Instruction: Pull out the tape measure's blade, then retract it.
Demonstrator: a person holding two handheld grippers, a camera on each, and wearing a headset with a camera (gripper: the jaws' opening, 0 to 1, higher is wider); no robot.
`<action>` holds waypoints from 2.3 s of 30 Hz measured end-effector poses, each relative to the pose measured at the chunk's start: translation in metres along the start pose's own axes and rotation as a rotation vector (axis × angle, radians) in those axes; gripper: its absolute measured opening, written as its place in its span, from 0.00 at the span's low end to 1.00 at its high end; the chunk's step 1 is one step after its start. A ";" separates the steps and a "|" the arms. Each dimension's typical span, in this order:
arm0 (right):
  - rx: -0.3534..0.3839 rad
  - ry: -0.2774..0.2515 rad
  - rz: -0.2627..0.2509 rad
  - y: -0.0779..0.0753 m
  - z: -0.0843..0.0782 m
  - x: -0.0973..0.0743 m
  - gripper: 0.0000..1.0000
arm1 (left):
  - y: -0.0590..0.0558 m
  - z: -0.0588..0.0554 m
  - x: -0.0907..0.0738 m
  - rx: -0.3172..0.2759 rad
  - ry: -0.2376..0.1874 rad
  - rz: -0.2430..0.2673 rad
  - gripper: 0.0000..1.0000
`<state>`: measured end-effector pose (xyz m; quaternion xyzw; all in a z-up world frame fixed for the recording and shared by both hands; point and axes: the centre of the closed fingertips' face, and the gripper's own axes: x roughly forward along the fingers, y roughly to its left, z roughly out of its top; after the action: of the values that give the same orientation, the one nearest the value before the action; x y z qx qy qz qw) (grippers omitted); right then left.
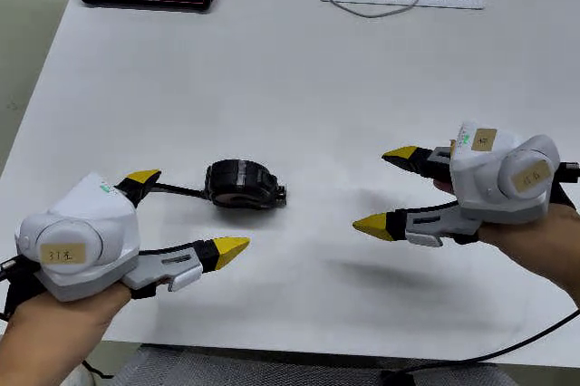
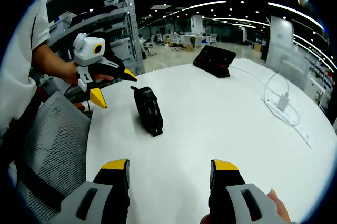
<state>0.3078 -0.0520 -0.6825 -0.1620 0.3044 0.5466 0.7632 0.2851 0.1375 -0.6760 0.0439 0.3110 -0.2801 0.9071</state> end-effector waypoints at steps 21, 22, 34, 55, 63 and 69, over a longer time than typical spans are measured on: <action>0.034 -0.010 -0.045 0.008 -0.028 -0.031 0.75 | -0.007 0.001 -0.014 0.041 -0.018 -0.050 0.96; 0.039 -0.008 -0.049 0.008 -0.029 -0.032 0.76 | -0.007 0.000 -0.015 0.041 -0.016 -0.054 0.96; 0.055 0.002 -0.067 0.011 -0.038 -0.046 0.87 | -0.005 -0.005 -0.026 0.062 -0.004 -0.069 0.98; 0.064 0.022 -0.086 0.013 -0.050 -0.064 0.95 | -0.003 -0.013 -0.036 0.110 0.024 -0.083 0.99; 0.064 0.034 -0.090 0.012 -0.055 -0.069 0.94 | -0.001 -0.017 -0.038 0.105 0.037 -0.088 0.99; 0.063 0.037 -0.083 0.016 -0.057 -0.067 0.94 | 0.000 -0.019 -0.040 0.111 0.043 -0.093 0.99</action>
<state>0.2619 -0.1288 -0.6816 -0.1604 0.3288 0.5014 0.7841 0.2491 0.1612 -0.6679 0.0858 0.3161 -0.3378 0.8824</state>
